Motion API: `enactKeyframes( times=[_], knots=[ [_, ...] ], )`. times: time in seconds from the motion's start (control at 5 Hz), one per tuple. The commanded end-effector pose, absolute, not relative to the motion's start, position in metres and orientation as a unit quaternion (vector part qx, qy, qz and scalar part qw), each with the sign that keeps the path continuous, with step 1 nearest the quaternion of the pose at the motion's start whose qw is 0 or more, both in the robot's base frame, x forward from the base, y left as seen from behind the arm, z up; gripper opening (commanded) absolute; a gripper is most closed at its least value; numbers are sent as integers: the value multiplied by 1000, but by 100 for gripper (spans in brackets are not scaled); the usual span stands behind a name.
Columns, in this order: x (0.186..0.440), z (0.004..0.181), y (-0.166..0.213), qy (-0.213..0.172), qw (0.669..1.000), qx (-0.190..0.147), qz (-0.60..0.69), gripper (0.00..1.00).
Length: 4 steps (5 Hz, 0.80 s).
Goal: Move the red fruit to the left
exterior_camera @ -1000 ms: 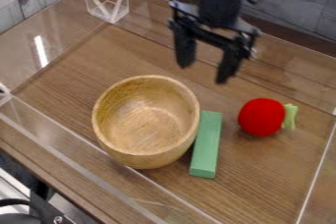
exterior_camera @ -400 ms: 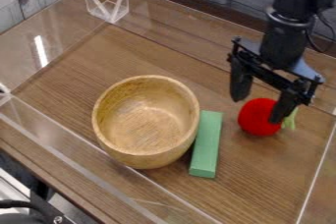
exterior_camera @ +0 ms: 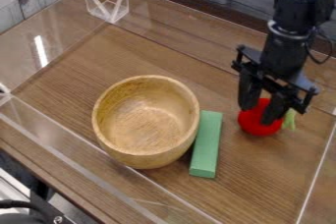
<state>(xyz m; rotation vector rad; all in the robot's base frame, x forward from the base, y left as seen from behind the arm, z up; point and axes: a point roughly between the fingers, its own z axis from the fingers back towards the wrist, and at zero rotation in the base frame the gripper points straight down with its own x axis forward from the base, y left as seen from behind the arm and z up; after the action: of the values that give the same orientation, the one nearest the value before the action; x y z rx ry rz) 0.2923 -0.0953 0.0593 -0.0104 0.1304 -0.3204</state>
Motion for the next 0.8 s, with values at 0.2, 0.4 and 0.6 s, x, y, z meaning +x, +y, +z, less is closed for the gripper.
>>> enactKeyframes(
  times=[0.2,0.4,0.6],
  knots=[
    [296,60,-95,37,984,-1,-173,100],
    [296,61,-89,32,985,0,-172,100],
    [300,59,-92,27,985,0,-170,100]
  ],
)
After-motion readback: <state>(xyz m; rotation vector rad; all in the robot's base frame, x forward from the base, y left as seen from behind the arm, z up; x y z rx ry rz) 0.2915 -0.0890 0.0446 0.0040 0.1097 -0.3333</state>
